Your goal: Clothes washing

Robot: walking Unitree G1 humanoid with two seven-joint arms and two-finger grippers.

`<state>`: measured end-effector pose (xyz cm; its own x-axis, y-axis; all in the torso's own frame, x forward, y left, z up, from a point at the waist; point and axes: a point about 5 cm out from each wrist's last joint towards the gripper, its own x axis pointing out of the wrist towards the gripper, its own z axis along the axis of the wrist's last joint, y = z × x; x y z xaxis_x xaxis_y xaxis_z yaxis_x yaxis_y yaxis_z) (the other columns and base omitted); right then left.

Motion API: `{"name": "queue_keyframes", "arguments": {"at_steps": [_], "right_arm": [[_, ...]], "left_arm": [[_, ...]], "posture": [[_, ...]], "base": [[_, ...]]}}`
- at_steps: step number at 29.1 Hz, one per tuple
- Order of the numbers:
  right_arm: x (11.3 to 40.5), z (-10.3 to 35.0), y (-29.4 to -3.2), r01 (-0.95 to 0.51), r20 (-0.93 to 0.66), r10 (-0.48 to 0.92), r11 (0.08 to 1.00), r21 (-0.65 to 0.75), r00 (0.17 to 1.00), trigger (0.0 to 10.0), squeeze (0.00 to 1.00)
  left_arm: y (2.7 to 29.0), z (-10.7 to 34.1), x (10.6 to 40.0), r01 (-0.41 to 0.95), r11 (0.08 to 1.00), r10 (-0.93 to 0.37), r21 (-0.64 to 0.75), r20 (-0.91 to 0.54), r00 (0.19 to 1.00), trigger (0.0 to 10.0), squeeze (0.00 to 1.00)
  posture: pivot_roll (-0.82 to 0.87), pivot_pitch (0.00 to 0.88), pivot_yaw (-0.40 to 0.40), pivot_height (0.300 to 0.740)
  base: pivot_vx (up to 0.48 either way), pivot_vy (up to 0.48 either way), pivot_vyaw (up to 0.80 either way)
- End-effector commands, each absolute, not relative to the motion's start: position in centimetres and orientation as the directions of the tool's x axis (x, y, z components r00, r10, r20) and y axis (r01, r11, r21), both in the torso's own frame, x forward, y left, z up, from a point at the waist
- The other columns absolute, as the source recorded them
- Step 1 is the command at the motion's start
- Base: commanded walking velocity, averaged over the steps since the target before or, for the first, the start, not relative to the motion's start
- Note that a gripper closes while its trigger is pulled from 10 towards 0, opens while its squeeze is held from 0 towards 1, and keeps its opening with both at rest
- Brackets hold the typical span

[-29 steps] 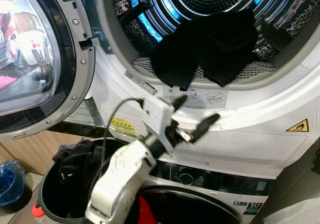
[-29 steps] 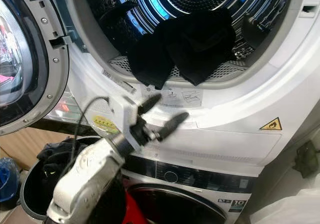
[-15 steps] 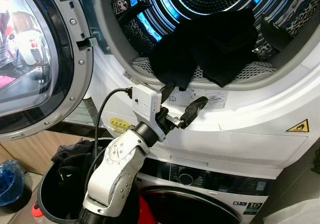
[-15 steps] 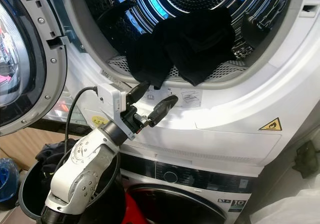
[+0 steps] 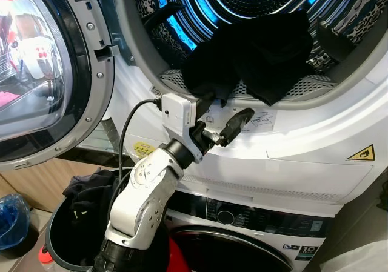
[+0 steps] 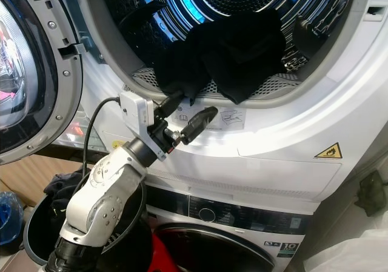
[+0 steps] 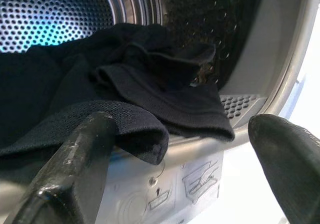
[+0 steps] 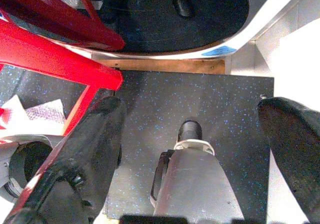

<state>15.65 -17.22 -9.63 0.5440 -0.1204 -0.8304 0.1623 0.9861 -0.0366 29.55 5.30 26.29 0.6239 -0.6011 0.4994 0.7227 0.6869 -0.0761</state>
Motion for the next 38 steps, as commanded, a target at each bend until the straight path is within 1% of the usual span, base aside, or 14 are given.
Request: {"name": "queue_keyframes", "arguments": {"at_steps": [1,4,5,6,8,16,19,21,24,25,26,28,31,38], "right_arm": [[15.5,-9.7,-16.9,0.153,-0.830,-0.111,0.988,-0.031,0.546,10.0,0.00],[15.5,-9.7,-16.9,0.155,-0.829,-0.111,0.987,-0.030,0.548,10.0,0.00],[15.5,-9.7,-16.9,0.155,-0.829,-0.112,0.987,-0.031,0.548,10.0,0.00],[15.6,-9.7,-16.9,0.155,-0.829,-0.112,0.987,-0.031,0.549,10.0,0.00],[15.6,-9.6,-16.9,0.155,-0.828,-0.113,0.987,-0.032,0.550,10.0,0.00],[15.8,-9.6,-17.0,0.156,-0.824,-0.111,0.987,-0.028,0.555,10.0,0.00],[15.8,-9.6,-17.0,0.156,-0.824,-0.111,0.987,-0.027,0.556,10.0,0.00],[15.8,-9.5,-17.0,0.151,-0.824,-0.108,0.988,-0.027,0.557,10.0,0.00],[15.8,-9.5,-17.1,0.152,-0.824,-0.108,0.988,-0.027,0.557,10.0,0.00],[15.8,-9.6,-17.1,0.149,-0.824,-0.106,0.988,-0.026,0.556,10.0,0.00],[15.8,-9.6,-17.0,0.148,-0.824,-0.105,0.989,-0.026,0.556,10.0,0.00],[15.7,-9.6,-17.0,0.147,-0.825,-0.103,0.989,-0.024,0.556,10.0,0.00],[15.7,-9.6,-16.8,0.147,-0.826,-0.098,0.989,-0.018,0.555,10.0,0.00],[14.9,-9.9,-16.8,0.164,-0.834,-0.098,0.986,-0.009,0.544,10.0,0.00]], "left_arm": [[5.5,26.9,29.8,0.728,0.681,-0.595,-0.081,0.518,0.614,10.0,0.00],[5.5,27.3,30.8,0.711,0.694,-0.577,-0.111,0.506,0.641,10.0,0.00],[5.7,27.2,31.4,0.684,0.714,-0.553,-0.147,0.482,0.680,10.0,0.00],[5.9,26.9,32.6,0.624,0.756,-0.514,-0.195,0.413,0.752,10.0,0.00],[6.1,26.9,33.5,0.589,0.777,-0.493,-0.223,0.368,0.788,10.0,0.00],[5.3,30.3,34.4,0.702,0.685,-0.592,-0.194,0.414,0.691,10.0,0.00],[4.7,30.9,35.0,0.729,0.673,-0.662,-0.125,0.339,0.669,10.0,0.00],[3.9,31.4,35.7,0.767,0.639,-0.746,-0.051,0.200,0.635,10.0,0.00],[3.7,33.2,36.4,0.754,0.656,-0.735,0.006,0.232,0.637,10.0,0.00],[3.4,35.1,37.2,0.748,0.659,-0.744,0.081,0.220,0.631,10.0,0.00],[3.3,35.5,37.5,0.748,0.658,-0.746,0.091,0.212,0.631,10.0,0.00],[3.1,36.1,38.0,0.749,0.658,-0.746,0.078,0.202,0.635,10.0,0.00],[3.2,36.7,39.3,0.697,0.711,-0.702,0.092,0.164,0.693,10.0,0.00],[3.1,37.4,40.1,0.699,0.711,-0.699,0.070,0.170,0.694,10.0,0.00]], "posture": [[0.07,0.000,0.091,0.740],[0.07,0.000,0.094,0.740],[0.07,0.000,0.095,0.740],[0.07,0.000,0.095,0.740],[0.06,0.000,0.098,0.740],[0.05,0.000,0.102,0.740],[0.05,0.000,0.104,0.740],[0.05,0.000,0.105,0.740],[0.06,0.000,0.109,0.740],[0.05,0.000,0.117,0.740],[0.05,0.000,0.117,0.740],[0.04,0.000,0.123,0.740],[0.03,0.000,0.131,0.740],[-0.02,0.000,0.161,0.740]], "base": [[0.000,0.000,0.00],[0.000,0.000,0.00],[0.000,0.000,0.00],[0.000,0.000,0.00],[0.000,0.000,0.00],[0.000,0.000,0.00],[0.000,0.000,0.00],[0.000,0.000,0.00],[0.000,0.000,0.00],[0.000,0.000,0.00],[0.000,0.000,0.00],[0.000,0.000,0.00],[0.000,0.000,0.00],[0.000,0.000,0.00]]}}
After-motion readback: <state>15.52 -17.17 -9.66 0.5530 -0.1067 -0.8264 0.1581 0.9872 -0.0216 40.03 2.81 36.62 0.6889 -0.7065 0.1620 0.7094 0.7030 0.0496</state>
